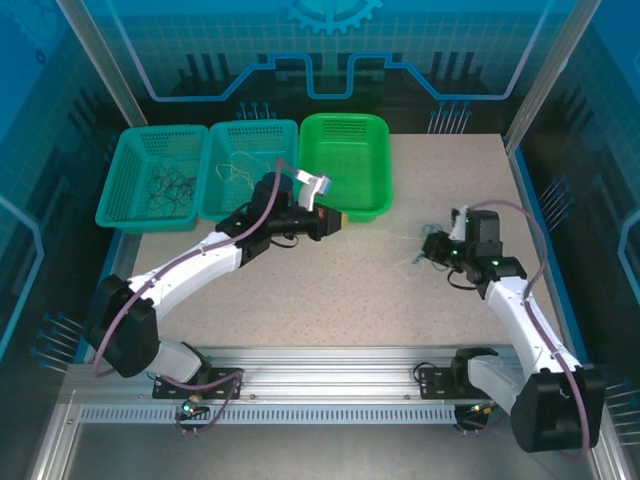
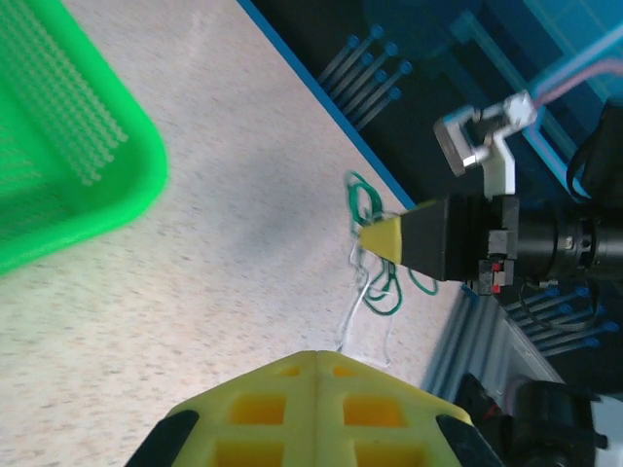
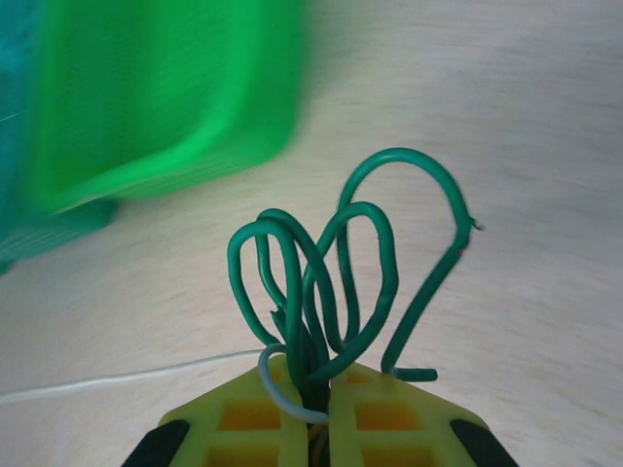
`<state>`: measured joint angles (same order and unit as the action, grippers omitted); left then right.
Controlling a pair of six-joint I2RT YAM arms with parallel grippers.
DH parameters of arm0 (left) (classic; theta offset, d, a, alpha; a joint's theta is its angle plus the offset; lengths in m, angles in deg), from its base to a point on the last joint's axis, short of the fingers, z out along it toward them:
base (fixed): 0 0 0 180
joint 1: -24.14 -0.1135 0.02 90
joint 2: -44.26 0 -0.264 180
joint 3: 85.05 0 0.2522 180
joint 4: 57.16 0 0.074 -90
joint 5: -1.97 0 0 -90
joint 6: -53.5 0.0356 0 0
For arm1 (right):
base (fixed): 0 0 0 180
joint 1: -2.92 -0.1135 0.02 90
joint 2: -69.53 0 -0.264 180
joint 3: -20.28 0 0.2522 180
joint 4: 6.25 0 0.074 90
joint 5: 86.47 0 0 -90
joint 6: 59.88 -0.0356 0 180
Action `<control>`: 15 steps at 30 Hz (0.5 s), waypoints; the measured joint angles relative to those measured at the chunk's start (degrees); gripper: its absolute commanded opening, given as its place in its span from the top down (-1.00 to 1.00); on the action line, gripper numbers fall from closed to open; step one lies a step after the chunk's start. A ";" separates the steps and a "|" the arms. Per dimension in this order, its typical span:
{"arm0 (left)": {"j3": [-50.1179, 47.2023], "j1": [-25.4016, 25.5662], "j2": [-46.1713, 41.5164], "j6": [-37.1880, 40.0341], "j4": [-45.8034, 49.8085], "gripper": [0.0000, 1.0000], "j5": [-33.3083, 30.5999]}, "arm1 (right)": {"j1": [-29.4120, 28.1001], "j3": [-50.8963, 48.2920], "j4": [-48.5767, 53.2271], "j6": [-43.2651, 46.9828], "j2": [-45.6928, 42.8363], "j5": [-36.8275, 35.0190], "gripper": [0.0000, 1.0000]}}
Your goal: Untangle the cables
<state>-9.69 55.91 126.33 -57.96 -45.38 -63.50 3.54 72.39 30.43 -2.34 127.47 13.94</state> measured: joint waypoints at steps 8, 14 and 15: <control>-0.28 -4.31 -7.32 0.87 0.17 1.00 -3.41 | 8.63 -3.50 4.94 -2.49 1.44 -3.96 1.00; -0.74 -4.28 -6.88 1.99 -2.97 0.34 1.84 | 8.63 -3.50 2.03 -0.07 1.05 5.44 0.99; -0.74 -3.21 -6.03 2.89 -4.28 0.20 3.06 | 7.91 -3.50 1.42 0.50 0.63 7.04 0.99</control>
<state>-10.43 52.70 120.29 -55.07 -49.66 -60.44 11.45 68.89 31.85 -1.84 128.10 20.98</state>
